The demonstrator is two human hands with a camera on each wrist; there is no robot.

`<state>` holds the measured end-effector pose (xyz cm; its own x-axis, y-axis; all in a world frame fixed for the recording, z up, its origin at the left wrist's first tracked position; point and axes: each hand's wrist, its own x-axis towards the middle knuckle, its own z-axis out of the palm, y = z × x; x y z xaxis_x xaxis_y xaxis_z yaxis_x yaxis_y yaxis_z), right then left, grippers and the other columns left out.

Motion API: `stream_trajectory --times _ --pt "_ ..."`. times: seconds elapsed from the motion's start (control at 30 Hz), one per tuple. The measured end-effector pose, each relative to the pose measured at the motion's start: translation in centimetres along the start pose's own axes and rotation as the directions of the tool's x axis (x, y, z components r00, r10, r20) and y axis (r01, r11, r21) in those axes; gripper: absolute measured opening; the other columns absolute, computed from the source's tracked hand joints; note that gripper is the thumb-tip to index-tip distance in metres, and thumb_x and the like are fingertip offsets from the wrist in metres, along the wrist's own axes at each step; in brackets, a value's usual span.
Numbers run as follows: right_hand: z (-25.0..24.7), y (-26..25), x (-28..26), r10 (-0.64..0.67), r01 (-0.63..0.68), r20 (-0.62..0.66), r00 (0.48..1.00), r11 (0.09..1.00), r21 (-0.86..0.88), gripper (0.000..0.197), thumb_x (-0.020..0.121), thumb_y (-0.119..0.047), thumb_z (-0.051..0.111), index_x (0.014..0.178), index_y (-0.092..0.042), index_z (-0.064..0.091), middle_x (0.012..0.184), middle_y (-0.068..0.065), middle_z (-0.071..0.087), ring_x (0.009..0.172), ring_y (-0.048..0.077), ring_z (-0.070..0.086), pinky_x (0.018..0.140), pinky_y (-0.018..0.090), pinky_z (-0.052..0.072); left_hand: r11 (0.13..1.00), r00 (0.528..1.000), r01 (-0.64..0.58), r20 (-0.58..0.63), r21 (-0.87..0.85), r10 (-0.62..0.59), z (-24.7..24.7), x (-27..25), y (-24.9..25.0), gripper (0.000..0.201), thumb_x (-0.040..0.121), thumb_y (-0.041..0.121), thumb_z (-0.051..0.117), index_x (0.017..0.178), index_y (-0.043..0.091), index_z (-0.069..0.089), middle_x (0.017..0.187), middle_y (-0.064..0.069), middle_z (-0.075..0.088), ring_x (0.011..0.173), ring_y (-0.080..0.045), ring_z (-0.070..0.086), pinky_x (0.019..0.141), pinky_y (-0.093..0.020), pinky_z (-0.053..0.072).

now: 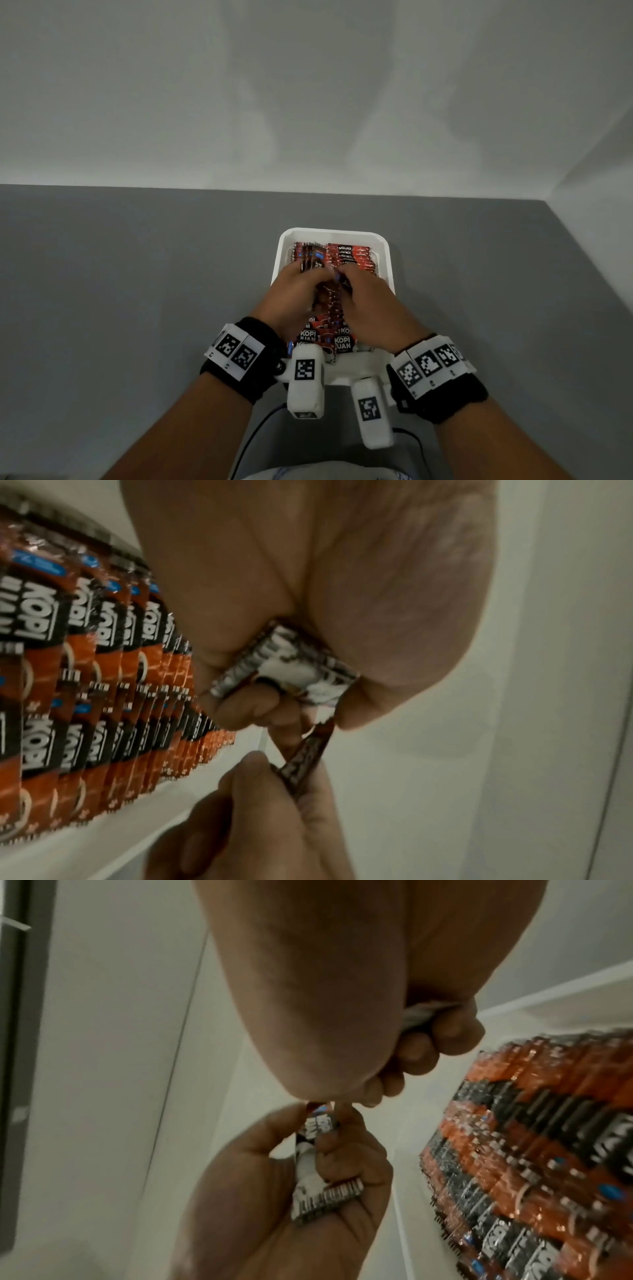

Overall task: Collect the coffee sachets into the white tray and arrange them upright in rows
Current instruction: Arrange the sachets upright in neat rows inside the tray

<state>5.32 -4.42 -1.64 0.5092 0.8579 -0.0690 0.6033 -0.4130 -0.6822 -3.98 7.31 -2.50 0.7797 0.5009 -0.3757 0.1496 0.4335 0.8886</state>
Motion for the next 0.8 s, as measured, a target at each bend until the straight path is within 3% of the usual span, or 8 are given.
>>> stream_trajectory --times 0.07,0.17,0.27,0.37,0.5,0.57,0.63,0.8 --pt "0.1 0.3 0.2 0.125 -0.118 -0.032 0.992 0.979 0.165 0.013 0.108 -0.024 0.04 0.11 -0.024 0.053 0.096 -0.01 0.062 0.079 0.006 0.06 0.061 0.014 0.043 0.988 0.997 0.074 0.012 -0.137 -0.073 -0.3 0.0 0.1 0.027 0.093 0.004 0.045 0.108 -0.001 0.066 0.081 -0.015 0.064 0.062 -0.021 0.055 0.061 -0.033 0.042" --pt "0.0 0.8 0.5 0.293 -0.227 -0.062 0.954 0.842 0.489 0.023 0.105 -0.044 0.043 0.102 -0.027 0.058 0.092 -0.005 0.071 0.083 0.014 0.069 0.075 0.039 0.058 0.975 0.997 0.071 0.049 -0.209 -0.062 -0.4 -0.2 0.0 0.03 0.1 0.0 0.042 0.121 -0.007 0.061 0.1 -0.025 0.07 0.082 -0.033 0.068 0.077 -0.045 0.057" --pt "-0.5 0.5 0.6 0.371 -0.211 -0.054 0.927 0.634 0.744 0.026 0.106 -0.037 0.047 0.091 -0.021 0.059 0.061 -0.01 0.06 0.051 0.006 0.054 0.049 0.026 0.045 0.988 1.0 0.012 -0.002 -0.154 -0.012 0.0 -0.6 -0.3 0.021 0.104 0.011 0.054 0.116 -0.001 0.066 0.106 -0.019 0.074 0.085 -0.029 0.074 0.066 -0.04 0.061" --pt "-1.0 -0.3 0.5 0.365 -0.185 -0.02 0.931 0.519 0.834 0.027 0.105 -0.03 0.052 0.083 -0.016 0.056 0.058 -0.006 0.053 0.042 0.002 0.047 0.04 0.017 0.039 0.997 0.996 -0.077 -0.053 0.021 0.078 0.3 -1.0 -0.2 0.02 0.102 0.017 0.06 0.116 0.006 0.069 0.103 -0.015 0.077 0.091 -0.032 0.076 0.07 -0.041 0.064" --pt "-0.7 -0.1 0.6 0.333 -0.169 -0.004 0.943 0.488 0.856 0.016 0.102 -0.012 0.056 0.101 0.001 0.065 0.062 -0.005 0.067 0.049 0.003 0.06 0.043 0.018 0.045 0.973 0.985 -0.169 -0.005 0.155 0.172 0.7 -1.6 0.0 0.018 0.098 0.016 0.065 0.112 0.008 0.072 0.098 -0.01 0.079 0.088 -0.027 0.077 0.071 -0.038 0.064" --pt "-0.5 0.2 0.8 0.363 -0.152 -0.051 0.93 0.509 0.847 0.018 0.101 -0.009 0.058 0.087 -0.007 0.068 0.072 0.001 0.071 0.056 0.008 0.064 0.047 0.021 0.048 0.968 0.984 -0.171 -0.013 0.184 0.177 0.6 -1.6 0.0 0.014 0.094 0.007 0.069 0.107 0.005 0.073 0.093 -0.009 0.079 0.081 -0.023 0.076 0.064 -0.029 0.06" --pt "-0.5 0.5 0.8 0.386 -0.149 -0.072 0.92 0.513 0.845 0.029 0.101 -0.009 0.056 0.075 -0.017 0.065 0.062 -0.006 0.066 0.048 0.001 0.057 0.043 0.018 0.043 0.968 0.984 -0.162 -0.045 0.192 0.174 0.3 -1.5 -0.1 0.013 0.089 0.001 0.071 0.102 0.001 0.073 0.09 -0.014 0.078 0.076 -0.024 0.075 0.063 -0.029 0.059" --pt "-0.9 -0.6 0.7 0.373 -0.173 0.001 0.928 0.426 0.888 0.018 0.102 -0.021 0.057 0.087 -0.014 0.061 0.053 -0.011 0.059 0.038 -0.001 0.052 0.036 0.014 0.038 0.934 0.966 -0.215 -0.074 0.286 0.246 0.3 -1.3 -0.4 0.005 0.088 0.006 0.073 0.093 0.005 0.072 0.087 -0.016 0.076 0.078 -0.027 0.075 0.074 -0.042 0.063"
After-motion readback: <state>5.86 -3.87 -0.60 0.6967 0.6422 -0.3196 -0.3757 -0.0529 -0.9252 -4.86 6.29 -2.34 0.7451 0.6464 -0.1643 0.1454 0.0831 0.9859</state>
